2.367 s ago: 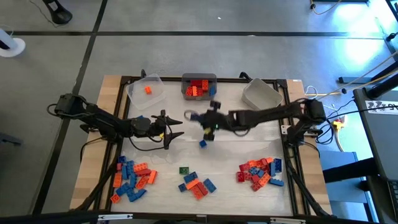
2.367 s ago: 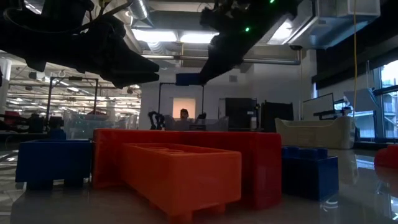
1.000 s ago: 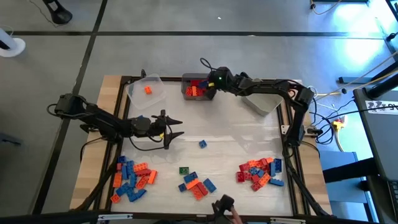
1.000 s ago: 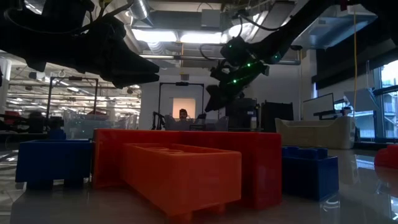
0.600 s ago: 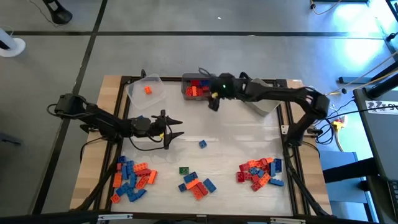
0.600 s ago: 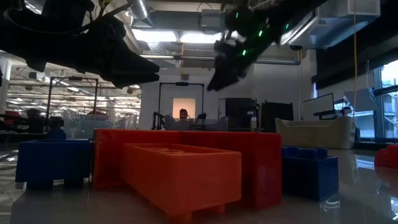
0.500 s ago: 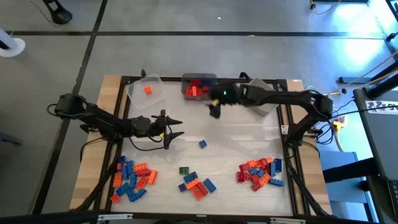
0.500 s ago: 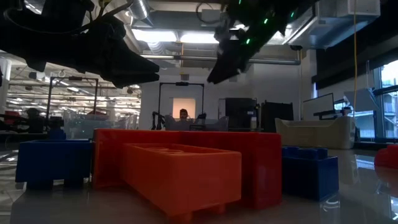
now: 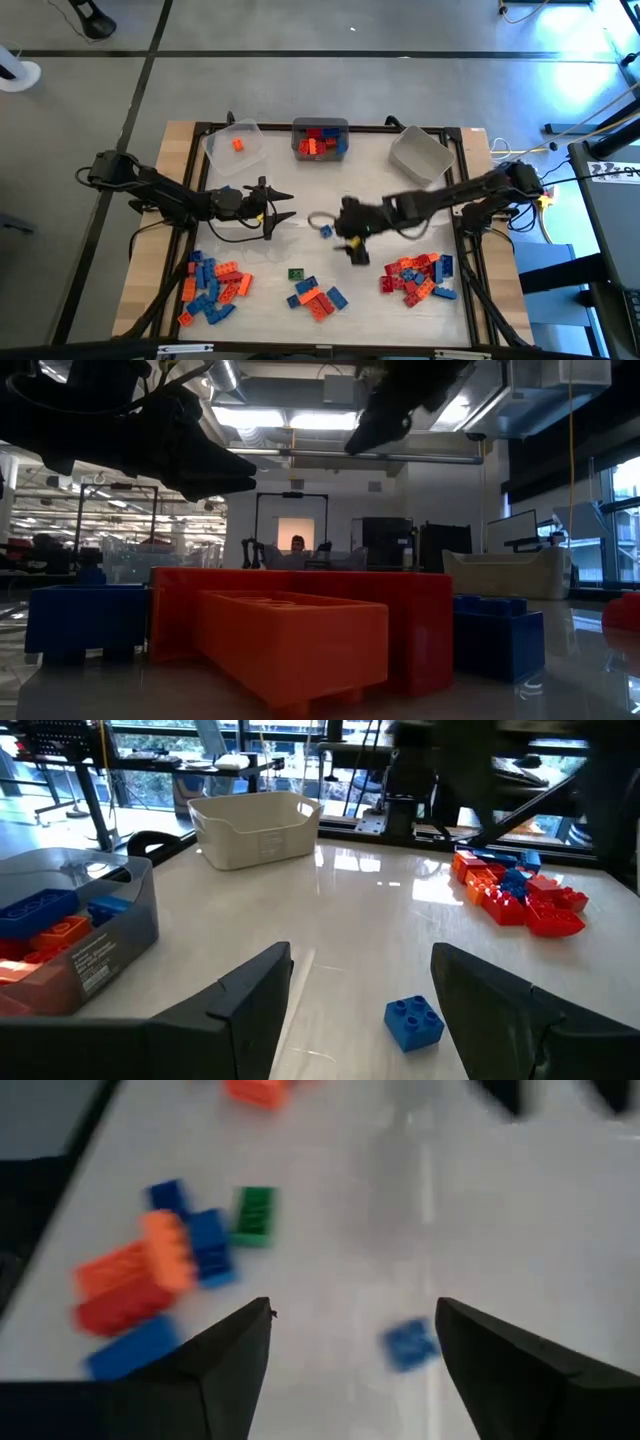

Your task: Sort blocks by size

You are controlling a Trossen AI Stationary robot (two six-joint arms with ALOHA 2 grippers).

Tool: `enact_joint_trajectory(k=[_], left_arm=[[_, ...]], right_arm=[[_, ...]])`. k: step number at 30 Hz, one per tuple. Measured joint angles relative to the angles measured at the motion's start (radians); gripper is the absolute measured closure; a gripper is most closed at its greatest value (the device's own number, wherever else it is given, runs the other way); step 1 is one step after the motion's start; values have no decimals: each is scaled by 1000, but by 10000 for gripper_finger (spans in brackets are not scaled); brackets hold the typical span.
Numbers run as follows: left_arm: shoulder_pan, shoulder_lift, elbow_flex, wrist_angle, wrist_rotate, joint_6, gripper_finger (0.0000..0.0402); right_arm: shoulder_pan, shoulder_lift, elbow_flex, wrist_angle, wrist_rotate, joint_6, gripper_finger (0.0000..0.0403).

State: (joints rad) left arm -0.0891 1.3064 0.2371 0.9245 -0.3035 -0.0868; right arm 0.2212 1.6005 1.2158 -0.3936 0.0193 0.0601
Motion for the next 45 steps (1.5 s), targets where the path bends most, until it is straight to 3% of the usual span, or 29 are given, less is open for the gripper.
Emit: enact_joint_trajectory(k=[5,12,18,28,35,45], left_arm=[[0,0,0,0,0,-7,173],[-11,0,27,-26,5,-6,173],[-85,5,177,-272,8,15,173],[-246,88,352,-499,8,-23,173],[-346,143,391,-492,5,-74,173],[-392,147,391,-493,4,-121,173]], right_arm=[[138,8,0,0,39,105,123],[282,37,1,-17,181,290,123],[371,67,1,-63,285,453,123],[434,210,1,100,339,591,123],[457,331,1,243,339,661,123],[466,426,0,247,401,807,123]])
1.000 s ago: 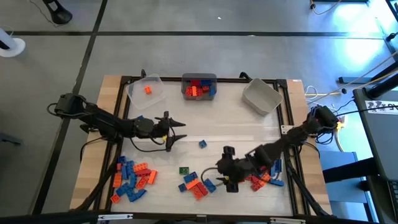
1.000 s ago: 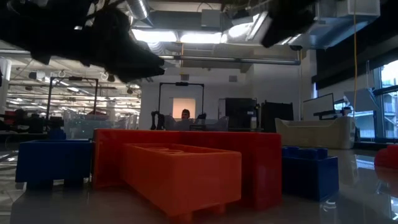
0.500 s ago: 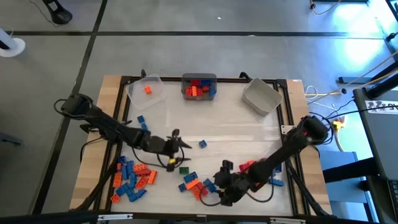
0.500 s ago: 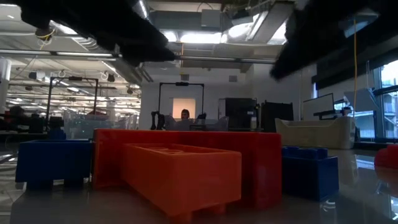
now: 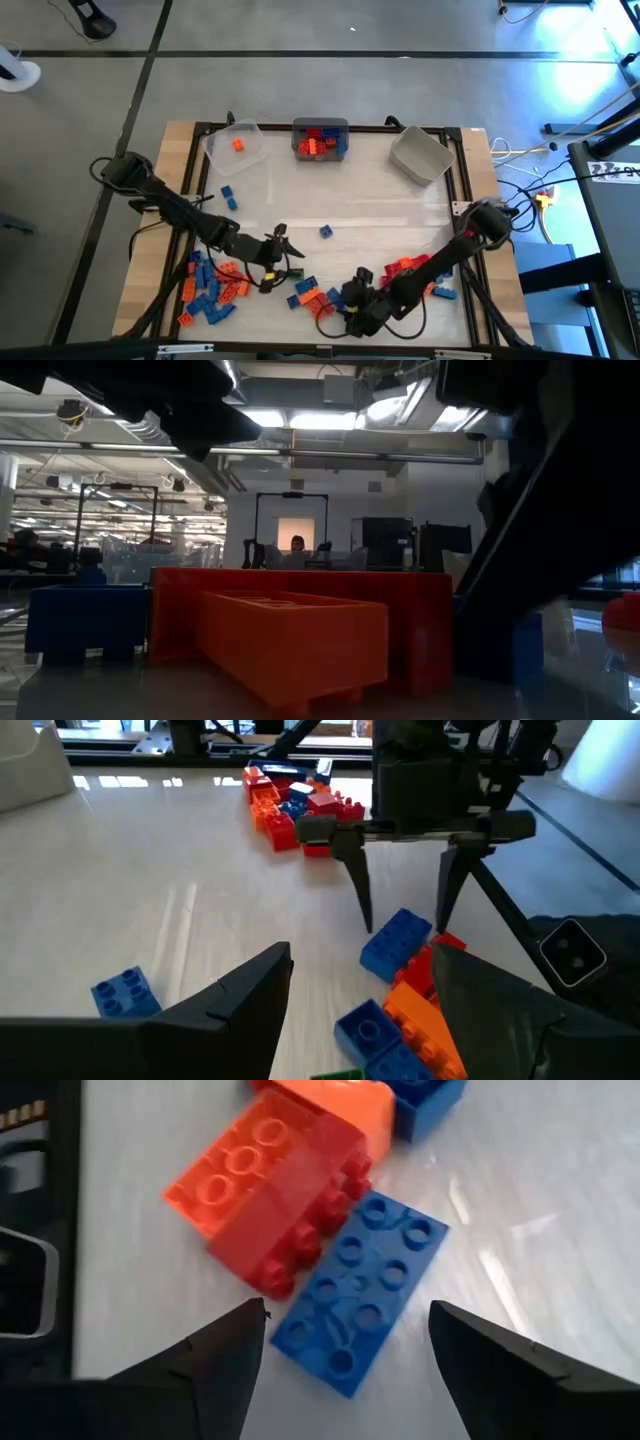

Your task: Sort blocks by size

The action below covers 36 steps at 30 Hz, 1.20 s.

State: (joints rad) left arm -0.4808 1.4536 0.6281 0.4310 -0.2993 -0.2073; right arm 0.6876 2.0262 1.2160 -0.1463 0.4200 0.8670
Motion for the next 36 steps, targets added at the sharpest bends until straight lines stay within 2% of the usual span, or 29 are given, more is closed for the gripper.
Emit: enact_joint_trajectory(k=[12,15,21,28,36], left_arm=[[0,0,0,-4,0,-21,173],[0,0,0,-4,0,-21,173],[0,0,0,-3,0,-21,173],[-1,0,-1,-1,0,-52,173],[-4,0,-1,6,0,-28,173]], right_arm=[[1,35,3,-32,87,-43,133],[0,35,3,-53,95,-52,169],[0,35,2,-66,130,-91,265],[-13,-4,-2,-129,174,-90,265],[-130,-196,-1,-369,269,-148,265]])
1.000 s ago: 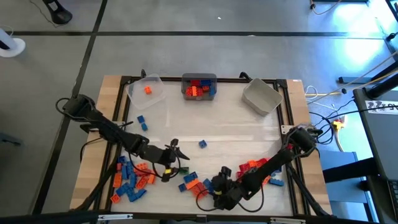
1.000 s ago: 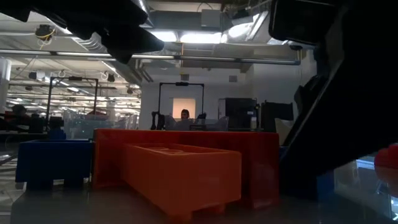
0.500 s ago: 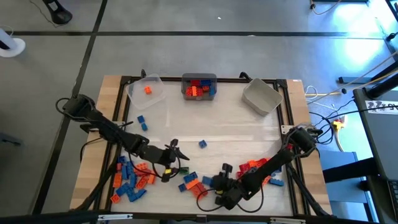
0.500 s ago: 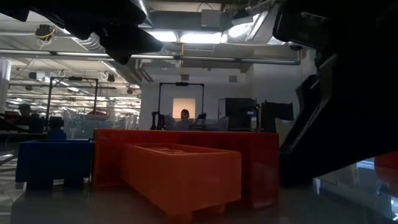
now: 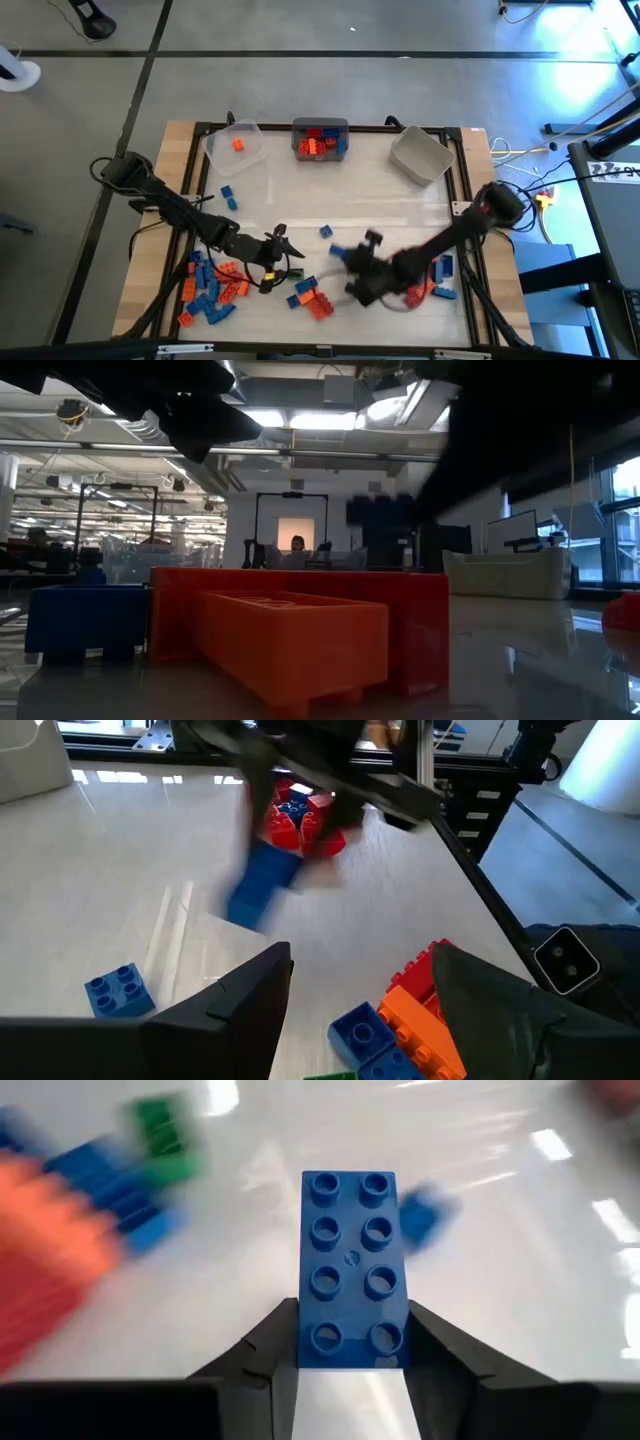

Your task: Sort blocks by size

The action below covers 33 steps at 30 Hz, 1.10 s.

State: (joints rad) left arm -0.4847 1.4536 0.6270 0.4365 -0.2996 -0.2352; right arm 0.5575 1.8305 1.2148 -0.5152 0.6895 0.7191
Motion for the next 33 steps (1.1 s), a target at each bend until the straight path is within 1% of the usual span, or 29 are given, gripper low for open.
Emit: enact_joint_trajectory(k=[5,10,13,16,20,22,26,29,31,33], left_arm=[[0,0,0,1,0,6,173],[0,0,0,-1,0,7,173],[0,0,0,-1,0,7,173],[0,0,0,-2,0,10,173],[0,0,0,-7,0,30,173],[0,0,0,1,0,33,173],[1,0,0,4,0,34,173],[1,0,0,13,0,38,173],[1,0,0,18,0,36,173],[1,0,0,17,0,35,173]], right_arm=[[-162,-108,0,-24,60,-160,265],[-379,-147,1,56,53,-344,265],[-513,-143,1,113,-13,-442,265],[-644,-134,2,201,-95,-494,265],[-783,-128,1,301,-190,-554,261],[-846,-124,3,337,-263,-573,255],[-943,-87,2,415,-368,-578,254],[-993,-47,2,481,-445,-578,258],[-1014,-22,2,502,-468,-578,255],[-1020,-9,2,523,-472,-566,243]])
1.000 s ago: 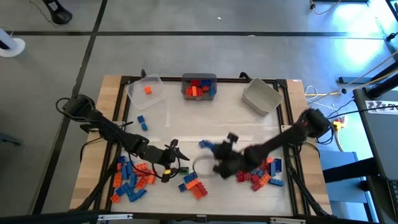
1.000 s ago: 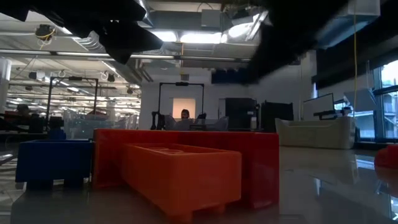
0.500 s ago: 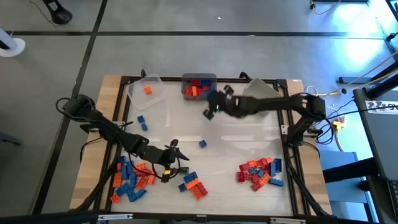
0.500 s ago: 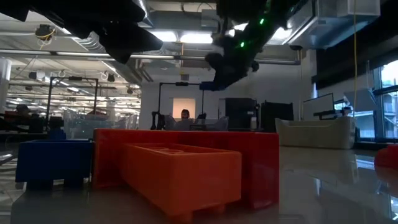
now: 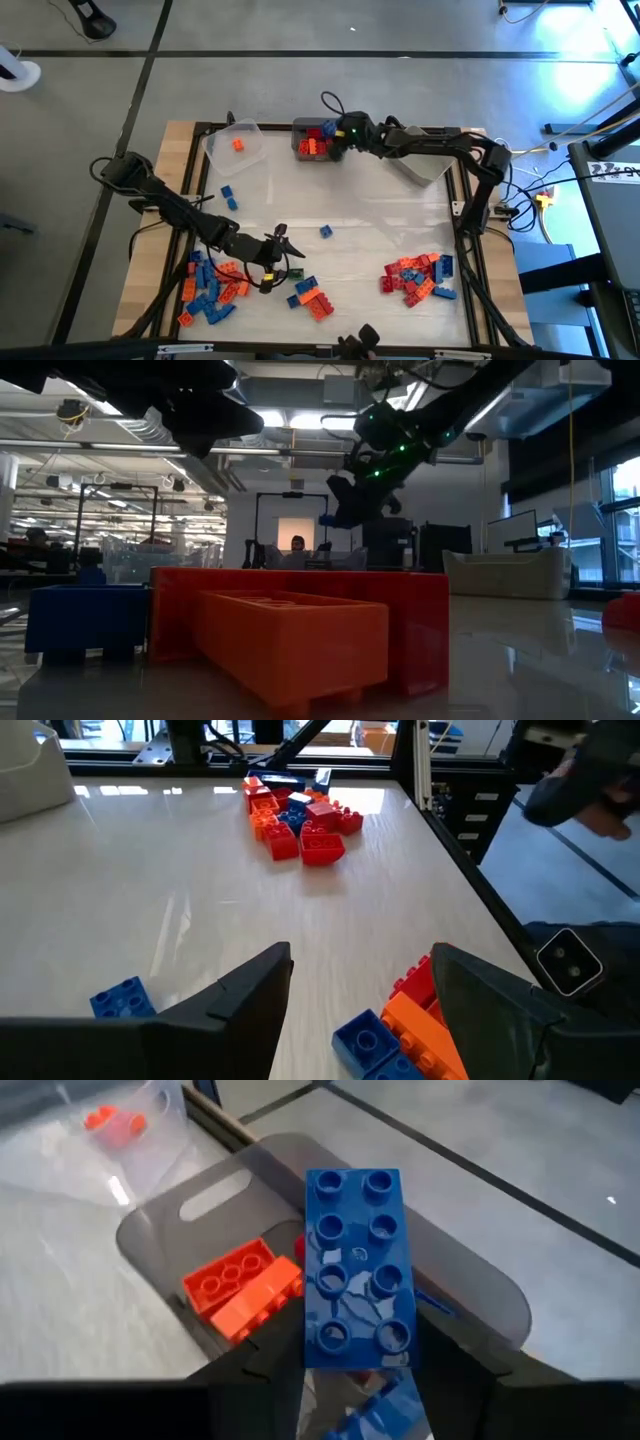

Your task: Sort blocks by size

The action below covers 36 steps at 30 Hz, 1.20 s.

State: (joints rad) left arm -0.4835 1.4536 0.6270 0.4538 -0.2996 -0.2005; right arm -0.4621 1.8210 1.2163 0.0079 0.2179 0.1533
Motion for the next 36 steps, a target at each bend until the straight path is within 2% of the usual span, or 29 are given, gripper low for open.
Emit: enact_joint_trajectory(k=[10,17,22,25,31,36], left_arm=[[0,0,0,0,0,-1,173],[2,0,0,-1,0,-1,173],[12,0,0,-2,-3,0,173],[22,0,0,-2,-3,0,173],[57,0,0,2,-3,73,173],[72,0,0,2,6,-7,173]], right_arm=[[4,2,0,-11,-21,-15,126],[107,-125,0,-131,-83,-88,94],[292,-212,0,-284,-98,-106,97],[428,-218,0,-332,-90,-77,101],[702,-197,-1,-381,58,-4,104],[899,-190,-64,-274,139,78,104]])
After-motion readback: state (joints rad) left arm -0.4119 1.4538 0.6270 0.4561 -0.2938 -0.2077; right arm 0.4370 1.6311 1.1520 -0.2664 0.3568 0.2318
